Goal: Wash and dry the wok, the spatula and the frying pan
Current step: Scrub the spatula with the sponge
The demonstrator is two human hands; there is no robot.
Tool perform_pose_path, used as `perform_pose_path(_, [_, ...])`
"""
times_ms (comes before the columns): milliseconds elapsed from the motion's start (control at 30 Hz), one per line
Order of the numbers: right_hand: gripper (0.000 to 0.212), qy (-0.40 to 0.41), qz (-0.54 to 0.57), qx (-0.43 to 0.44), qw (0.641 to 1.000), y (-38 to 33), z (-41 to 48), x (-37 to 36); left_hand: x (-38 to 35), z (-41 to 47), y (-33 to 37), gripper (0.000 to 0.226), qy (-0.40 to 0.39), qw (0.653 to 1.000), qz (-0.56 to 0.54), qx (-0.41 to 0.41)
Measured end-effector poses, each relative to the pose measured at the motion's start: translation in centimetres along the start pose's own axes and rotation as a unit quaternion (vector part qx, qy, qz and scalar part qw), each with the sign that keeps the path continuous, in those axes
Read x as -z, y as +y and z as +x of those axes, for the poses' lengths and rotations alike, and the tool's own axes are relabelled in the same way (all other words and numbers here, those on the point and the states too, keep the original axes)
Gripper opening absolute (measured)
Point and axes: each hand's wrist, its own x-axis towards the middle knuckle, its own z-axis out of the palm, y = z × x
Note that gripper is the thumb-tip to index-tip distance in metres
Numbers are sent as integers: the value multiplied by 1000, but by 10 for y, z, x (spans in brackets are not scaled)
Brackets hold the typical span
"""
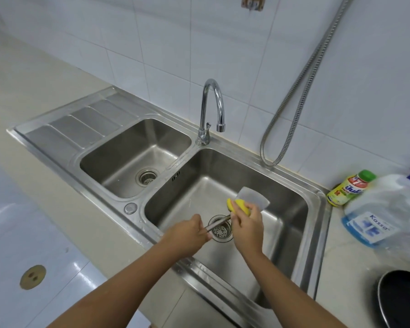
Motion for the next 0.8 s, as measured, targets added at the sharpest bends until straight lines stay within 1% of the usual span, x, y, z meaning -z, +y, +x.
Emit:
perform_pose_path(33, [39,-9,-9,49,999,-4,-3,3,-1,1,1,29,-4,1000,-1,-5])
perform_pose_path(100, [40,-37,-28,142,989,-11,-15,7,-4,4,0,25,-20,999,-43,-12])
perform_pose_path(133, [41,-38,-39,158,986,-9,-17,9,-5,6,-1,26,-29,997,-65,-16])
perform_pose_path(167, [42,-28,-47,146,988,-6,-16,11,-5,9,-2,27,-35,996,-81,-23])
perform_pose_path(233, [44,1,-53,82,995,3,-11,14,-3,14,-5,29,-47,994,-94,-32])
perform_pose_path(267, [44,7,-57,80,995,5,-12,16,-3,17,-6,28,-56,993,-94,-33])
perform_pose_path(300, [44,-1,-60,106,993,4,-14,16,-1,19,-6,27,-63,993,-93,-31])
perform_pose_path(367, [44,-36,-78,193,977,2,-23,14,-1,22,-7,28,-65,993,-93,-21])
perform_pose_path(400, [44,-44,-92,221,970,2,-26,13,-1,23,-6,29,-58,994,-95,-16])
perform_pose_path(433, [44,-40,-102,224,969,4,-24,14,-2,22,-5,31,-47,994,-101,-13])
perform_pose_path(500, [46,-2,-103,158,982,8,-11,18,-4,18,-1,33,-23,993,-111,-12])
perform_pose_path(600, [45,79,-90,43,992,17,11,31,-2,11,4,36,15,997,-73,-33])
perform_pose_path(633, [41,92,-68,0,993,20,18,37,-1,9,4,37,23,997,-54,-44])
perform_pose_path(700, [37,80,-26,-68,994,21,31,46,1,8,2,42,32,997,-17,-61])
perform_pose_path(733, [36,62,-27,-67,995,20,35,48,2,7,1,44,37,997,3,-67])
perform_pose_path(800, [33,26,-45,11,999,12,33,49,3,7,-4,46,45,995,40,-81])
